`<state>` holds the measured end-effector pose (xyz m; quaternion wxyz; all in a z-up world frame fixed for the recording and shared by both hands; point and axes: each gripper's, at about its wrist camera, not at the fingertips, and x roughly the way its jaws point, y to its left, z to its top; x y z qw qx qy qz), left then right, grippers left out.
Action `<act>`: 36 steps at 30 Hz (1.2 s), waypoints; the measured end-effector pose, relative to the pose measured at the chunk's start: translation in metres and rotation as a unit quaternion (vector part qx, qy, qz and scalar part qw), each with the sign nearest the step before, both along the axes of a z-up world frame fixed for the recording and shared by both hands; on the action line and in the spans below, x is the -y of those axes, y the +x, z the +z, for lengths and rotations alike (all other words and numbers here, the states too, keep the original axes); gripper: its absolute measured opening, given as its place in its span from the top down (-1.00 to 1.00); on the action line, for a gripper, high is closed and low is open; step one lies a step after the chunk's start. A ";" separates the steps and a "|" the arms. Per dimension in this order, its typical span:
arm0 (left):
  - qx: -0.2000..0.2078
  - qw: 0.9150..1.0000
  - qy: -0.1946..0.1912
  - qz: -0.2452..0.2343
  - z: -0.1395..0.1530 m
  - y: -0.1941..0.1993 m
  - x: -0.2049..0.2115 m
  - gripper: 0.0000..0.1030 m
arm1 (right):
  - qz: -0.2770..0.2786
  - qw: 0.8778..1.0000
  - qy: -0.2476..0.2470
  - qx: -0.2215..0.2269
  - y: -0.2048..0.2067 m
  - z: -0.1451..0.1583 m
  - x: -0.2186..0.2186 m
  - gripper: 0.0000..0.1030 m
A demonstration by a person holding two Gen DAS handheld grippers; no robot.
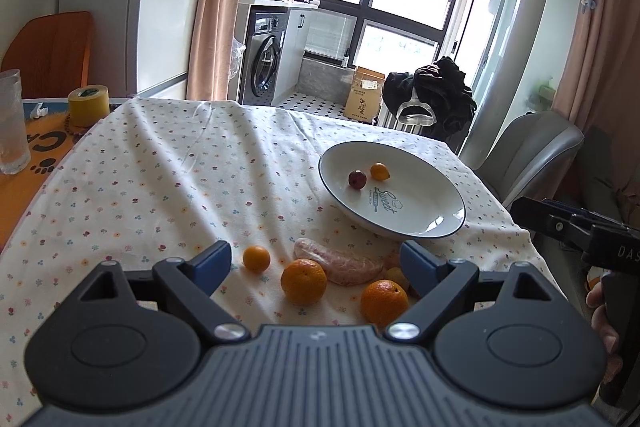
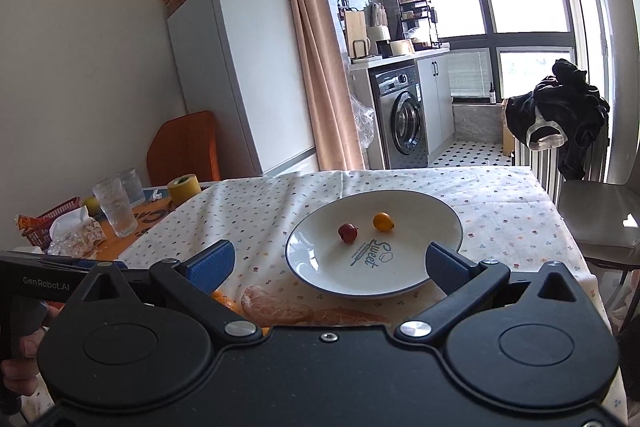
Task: Organize fruits
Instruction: 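Withdraw both grippers from the bowl back toward the remaining fruit, then grasp the brown kiwi with the left gripper while the right gripper grasps a large orange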
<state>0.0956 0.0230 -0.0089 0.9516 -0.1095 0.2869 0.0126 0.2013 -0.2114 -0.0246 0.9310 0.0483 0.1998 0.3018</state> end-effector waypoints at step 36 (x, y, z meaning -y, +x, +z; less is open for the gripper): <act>-0.048 0.998 -0.026 -0.017 -0.051 -0.005 0.001 0.02 | 0.087 0.993 -0.016 -0.084 -0.002 -0.036 -0.020 -0.28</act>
